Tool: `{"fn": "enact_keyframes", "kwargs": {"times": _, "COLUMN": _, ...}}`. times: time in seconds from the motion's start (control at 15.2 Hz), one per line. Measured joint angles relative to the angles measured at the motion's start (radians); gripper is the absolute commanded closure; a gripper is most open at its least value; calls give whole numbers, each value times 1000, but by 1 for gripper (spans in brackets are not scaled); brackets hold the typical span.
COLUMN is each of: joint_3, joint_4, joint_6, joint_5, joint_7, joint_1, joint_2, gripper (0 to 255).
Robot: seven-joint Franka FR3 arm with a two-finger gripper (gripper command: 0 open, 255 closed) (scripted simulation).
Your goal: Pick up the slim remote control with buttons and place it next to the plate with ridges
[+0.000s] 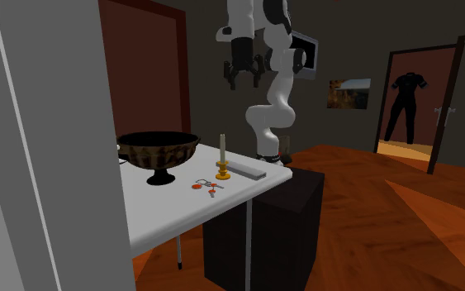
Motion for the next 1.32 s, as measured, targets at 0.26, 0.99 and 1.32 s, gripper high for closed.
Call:
{"fn": "enact_keyframes", "kwargs": {"times": 0.26, "joint_3": -19, "joint_4": -76, "joint_6": 66, "joint_5": -21, "joint_7": -105, "joint_1": 33, "joint_2": -5, "gripper": 0}}
{"fn": "enact_keyframes", "kwargs": {"times": 0.99, "joint_3": -115, "joint_4": -380, "joint_6": 451, "joint_5": -137, "joint_7": -641, "joint_1": 191, "joint_2": 78, "gripper": 0}}
{"fn": "enact_keyframes", "kwargs": {"times": 1.32, "joint_3": -167, "joint_4": -468, "joint_6": 668, "joint_5": -194, "joint_7": -879, "joint_1": 257, "joint_2": 200, "gripper": 0}}
